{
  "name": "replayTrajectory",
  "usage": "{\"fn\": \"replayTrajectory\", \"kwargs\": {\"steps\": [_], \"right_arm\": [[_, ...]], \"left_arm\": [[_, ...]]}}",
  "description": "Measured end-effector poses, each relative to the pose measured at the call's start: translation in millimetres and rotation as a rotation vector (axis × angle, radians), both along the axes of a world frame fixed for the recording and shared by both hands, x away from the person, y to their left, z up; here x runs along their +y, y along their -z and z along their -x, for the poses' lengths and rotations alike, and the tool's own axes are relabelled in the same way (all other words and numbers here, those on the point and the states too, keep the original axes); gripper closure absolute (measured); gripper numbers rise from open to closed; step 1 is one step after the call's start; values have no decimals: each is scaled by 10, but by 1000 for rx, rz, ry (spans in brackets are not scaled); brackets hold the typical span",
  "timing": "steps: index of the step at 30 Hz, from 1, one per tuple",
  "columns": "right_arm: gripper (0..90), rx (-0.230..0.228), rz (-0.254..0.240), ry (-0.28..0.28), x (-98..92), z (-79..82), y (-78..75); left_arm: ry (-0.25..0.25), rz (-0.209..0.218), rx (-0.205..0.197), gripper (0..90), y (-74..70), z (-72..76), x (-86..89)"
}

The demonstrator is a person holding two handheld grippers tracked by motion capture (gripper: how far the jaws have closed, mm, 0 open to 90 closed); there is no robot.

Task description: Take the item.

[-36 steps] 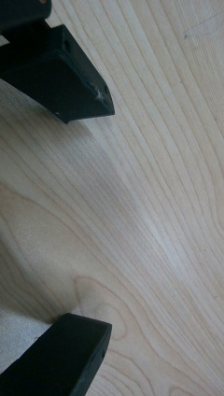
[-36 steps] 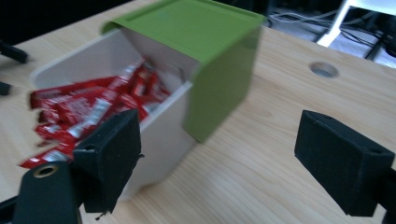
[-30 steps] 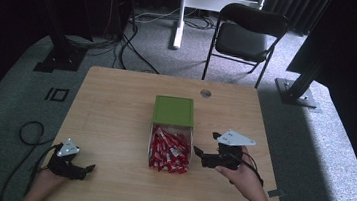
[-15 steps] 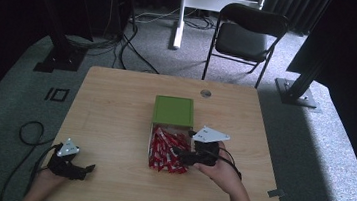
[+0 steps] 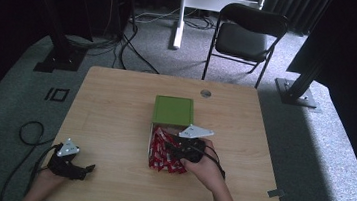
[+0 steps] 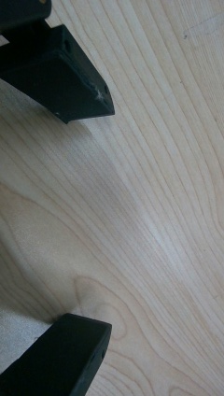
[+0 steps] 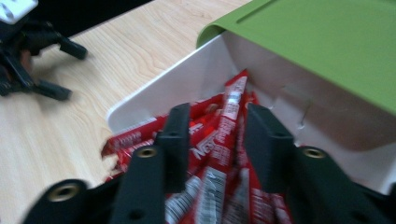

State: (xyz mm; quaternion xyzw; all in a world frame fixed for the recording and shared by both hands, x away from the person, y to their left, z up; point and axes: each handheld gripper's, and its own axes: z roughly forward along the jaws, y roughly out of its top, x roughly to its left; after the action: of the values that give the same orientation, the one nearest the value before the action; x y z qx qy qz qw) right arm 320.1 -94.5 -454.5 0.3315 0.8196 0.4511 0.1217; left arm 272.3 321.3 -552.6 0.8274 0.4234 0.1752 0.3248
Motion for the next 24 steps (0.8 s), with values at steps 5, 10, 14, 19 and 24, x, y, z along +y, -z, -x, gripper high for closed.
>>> {"fn": "replayTrajectory", "kwargs": {"steps": [5, 10, 14, 19, 24], "right_arm": [[713, 12, 75, 47, 117, -36, 77], [714, 21, 123, 42, 239, -33, 138], [705, 9, 152, 75, 302, -31, 128], [690, 5, 233, 107, 406, -37, 116], [741, -22, 337, 108, 491, -30, 135]], "left_arm": [[1, -1, 1, 15, -1, 0, 1], [1, -1, 1, 15, -1, 0, 1], [1, -1, 0, 15, -1, 0, 1], [1, -1, 0, 14, 0, -1, 1], [2, -3, -1, 14, -1, -1, 2]]}}
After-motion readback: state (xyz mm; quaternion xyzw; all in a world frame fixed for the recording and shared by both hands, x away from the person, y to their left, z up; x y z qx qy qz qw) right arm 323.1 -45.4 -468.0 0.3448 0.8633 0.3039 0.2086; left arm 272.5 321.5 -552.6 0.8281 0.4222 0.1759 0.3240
